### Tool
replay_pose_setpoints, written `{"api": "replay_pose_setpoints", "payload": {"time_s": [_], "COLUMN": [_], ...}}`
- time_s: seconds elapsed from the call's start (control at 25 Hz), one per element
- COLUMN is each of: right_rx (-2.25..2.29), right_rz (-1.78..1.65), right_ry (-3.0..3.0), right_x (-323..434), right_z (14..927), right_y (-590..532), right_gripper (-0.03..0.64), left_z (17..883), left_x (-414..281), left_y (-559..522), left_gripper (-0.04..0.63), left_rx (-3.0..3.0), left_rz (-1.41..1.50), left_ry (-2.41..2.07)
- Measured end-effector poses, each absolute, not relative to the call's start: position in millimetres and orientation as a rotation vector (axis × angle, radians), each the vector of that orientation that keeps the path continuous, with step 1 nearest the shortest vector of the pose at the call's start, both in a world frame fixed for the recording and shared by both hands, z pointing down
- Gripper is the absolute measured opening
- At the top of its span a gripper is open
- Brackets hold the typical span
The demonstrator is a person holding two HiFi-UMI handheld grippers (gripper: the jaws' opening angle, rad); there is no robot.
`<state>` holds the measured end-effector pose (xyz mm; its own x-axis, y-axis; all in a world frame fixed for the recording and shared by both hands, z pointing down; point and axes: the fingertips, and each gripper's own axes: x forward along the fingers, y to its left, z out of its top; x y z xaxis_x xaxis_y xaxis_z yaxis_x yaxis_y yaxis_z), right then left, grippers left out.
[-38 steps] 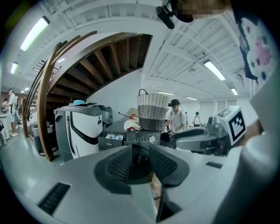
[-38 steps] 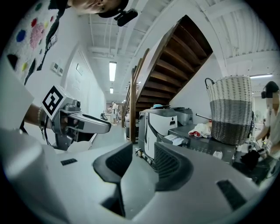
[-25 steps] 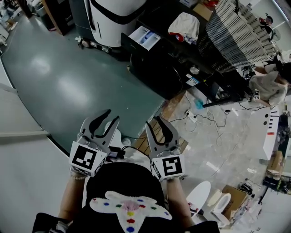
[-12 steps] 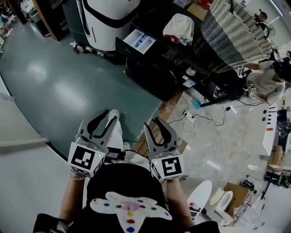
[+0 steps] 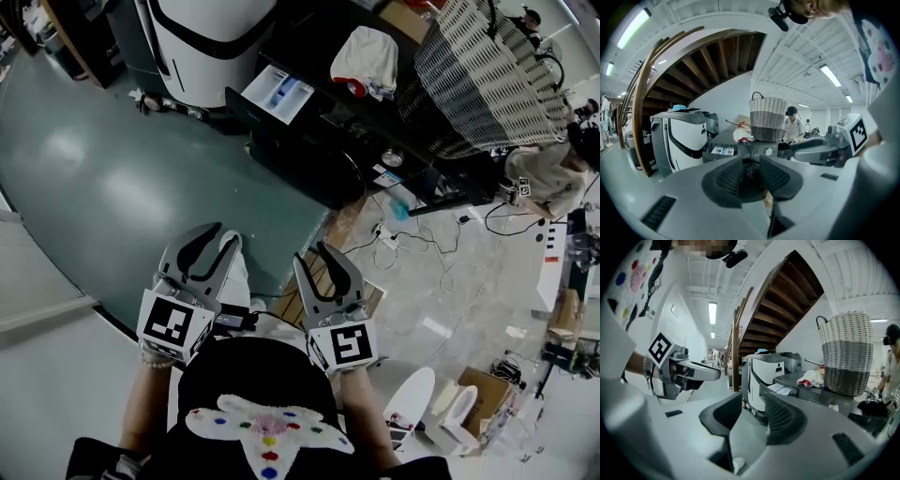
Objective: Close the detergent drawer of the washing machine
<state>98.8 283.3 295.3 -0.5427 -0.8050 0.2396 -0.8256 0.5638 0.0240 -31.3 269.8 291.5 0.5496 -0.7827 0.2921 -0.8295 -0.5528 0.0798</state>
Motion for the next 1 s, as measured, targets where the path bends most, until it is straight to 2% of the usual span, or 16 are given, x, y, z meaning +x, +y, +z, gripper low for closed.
{"api": "replay_pose_setpoints", "payload": {"time_s": [1.0], "right_rx": [1.508], "right_rz": [0.184], "right_ry": [-2.452], "right_x": [46.9], "right_z": [284.1], "right_y": [79.5], "right_gripper": [0.140], "left_z": [283.8], "left_x": [-78.0], "left_y": [60.9], "left_gripper": [0.120], "left_rx": [2.653], "left_rz": [0.341], "left_ry": [-1.156]}}
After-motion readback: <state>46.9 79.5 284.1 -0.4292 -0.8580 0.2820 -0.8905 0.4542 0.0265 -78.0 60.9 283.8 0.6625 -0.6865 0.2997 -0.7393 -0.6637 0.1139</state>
